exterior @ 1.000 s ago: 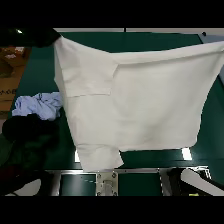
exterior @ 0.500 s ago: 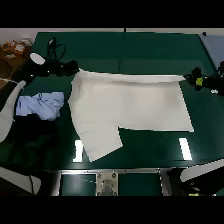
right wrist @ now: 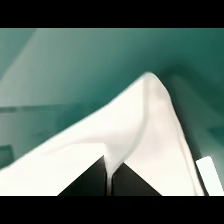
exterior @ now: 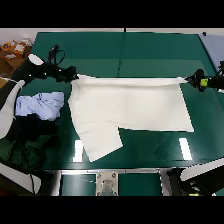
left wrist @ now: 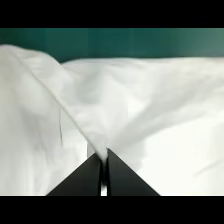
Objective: Fold the shirts.
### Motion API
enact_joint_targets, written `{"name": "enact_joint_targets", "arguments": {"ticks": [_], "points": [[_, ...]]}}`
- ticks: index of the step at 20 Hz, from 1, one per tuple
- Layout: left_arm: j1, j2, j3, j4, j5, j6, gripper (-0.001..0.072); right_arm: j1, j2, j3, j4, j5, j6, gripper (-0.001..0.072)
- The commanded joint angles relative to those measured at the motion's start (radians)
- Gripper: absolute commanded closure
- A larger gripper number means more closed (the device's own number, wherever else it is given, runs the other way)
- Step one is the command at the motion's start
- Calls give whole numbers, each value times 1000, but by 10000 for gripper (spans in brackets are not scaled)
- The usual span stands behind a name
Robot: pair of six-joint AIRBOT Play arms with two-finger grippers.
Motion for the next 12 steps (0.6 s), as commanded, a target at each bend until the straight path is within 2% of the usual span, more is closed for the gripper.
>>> {"name": "enact_joint_targets", "arguments": {"ticks": [1, 5, 9, 10, 11, 12], "points": [[-10, -2, -3, 103, -193, -72, 683, -13, 60, -76, -183, 40, 44, 699], [-40, -2, -61, 128, -202, -97, 683, -13, 67, -178, -192, 36, 43, 699], [-40, -2, -71, 150, -206, -112, 681, -13, 69, -188, -191, 44, 45, 684], [-40, -2, -67, 150, -217, -112, 678, -18, 69, -183, -193, 63, 66, 552], [-40, -2, -55, 150, -243, -112, 443, -31, 69, -171, -206, 101, 92, 535], [-37, -2, -34, 150, -287, -114, 115, -47, 69, -154, -245, 146, 129, 536]]}}
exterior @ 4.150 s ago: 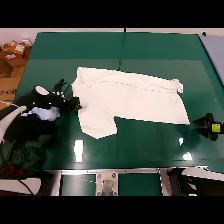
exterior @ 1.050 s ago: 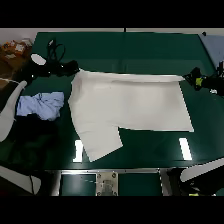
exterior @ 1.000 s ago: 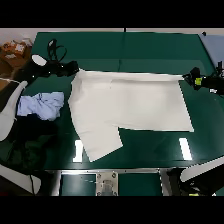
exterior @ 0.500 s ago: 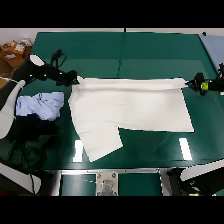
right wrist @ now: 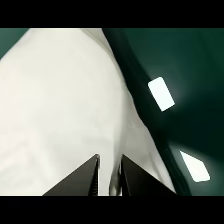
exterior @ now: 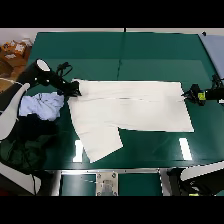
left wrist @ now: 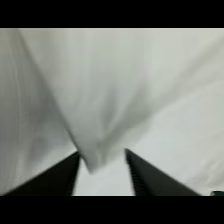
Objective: Fold the shirts.
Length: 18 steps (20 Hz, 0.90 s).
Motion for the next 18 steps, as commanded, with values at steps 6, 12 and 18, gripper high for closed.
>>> {"name": "enact_joint_targets", "arguments": {"ticks": [6, 12, 18], "points": [[64, 39, 98, 19, -312, -66, 291, -148, 109, 30, -258, 266, 188, 697], [19, 263, -119, 105, -296, -34, 683, -174, 423, -220, -329, 254, 243, 697], [-121, 660, -709, 163, 17, -254, -10, -172, 667, -581, -343, 227, 318, 158]]}}
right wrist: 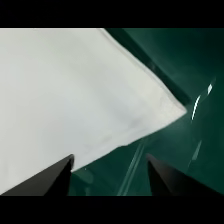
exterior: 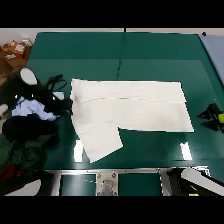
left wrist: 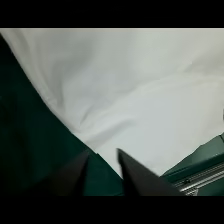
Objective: Fold the shirts.
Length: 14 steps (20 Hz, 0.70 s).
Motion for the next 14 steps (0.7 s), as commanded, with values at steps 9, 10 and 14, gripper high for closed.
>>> {"name": "enact_joint_targets", "arguments": {"ticks": [9, 10, 14], "points": [[-389, 164, -529, -114, 520, -244, 11, 14, 25, -351, 148, -298, 50, 158], [-396, 163, -538, -128, 539, -256, 11, 28, 0, -351, 160, -323, 50, 158], [-396, 163, -547, -296, 602, -197, 346, 71, -95, -351, 243, -395, 43, 158]]}}
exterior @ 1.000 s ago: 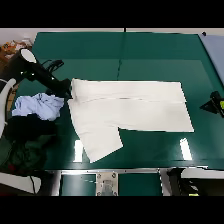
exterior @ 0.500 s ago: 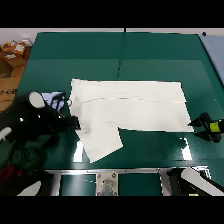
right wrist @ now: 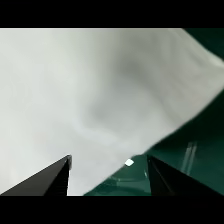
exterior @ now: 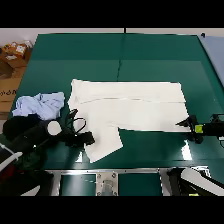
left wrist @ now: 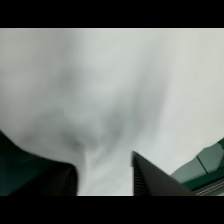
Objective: Fold the shirts.
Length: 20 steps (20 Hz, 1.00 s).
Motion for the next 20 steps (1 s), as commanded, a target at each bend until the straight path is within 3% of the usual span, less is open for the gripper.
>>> {"name": "enact_joint_targets", "arguments": {"ticks": [1, 2, 3, 4, 5, 6, 10, 13, 15, 20], "points": [[-18, 2, -17, -196, 80, 104, 438, 33, -71, -11, 61, -119, -11, 158], [-18, 2, -17, -277, 77, 183, 613, 37, -76, -10, 75, -138, -26, 159], [-18, 2, -16, -335, 66, 237, 682, 37, -76, -7, 87, -145, -51, 176], [-18, 2, -10, -360, 53, 266, 682, 37, -76, 1, 88, -144, -73, 374], [-18, 2, 6, -347, 27, 270, 682, 37, -76, 10, 88, -138, -99, 661], [-18, 2, 28, -315, -7, 268, 683, 35, -76, 19, 85, -124, -109, 696], [-16, 24, 153, -111, -200, 192, 683, 34, -71, 90, 13, 28, -133, 696], [-16, 61, 275, 123, -363, 81, 683, 26, -19, 113, -88, 105, -77, 696], [-16, 69, 354, 192, -455, 73, 683, 13, 20, 113, -143, 137, -39, 696], [-6, 67, 531, 267, -411, 102, 683, 16, 80, 176, -121, 201, -36, 696]]}}
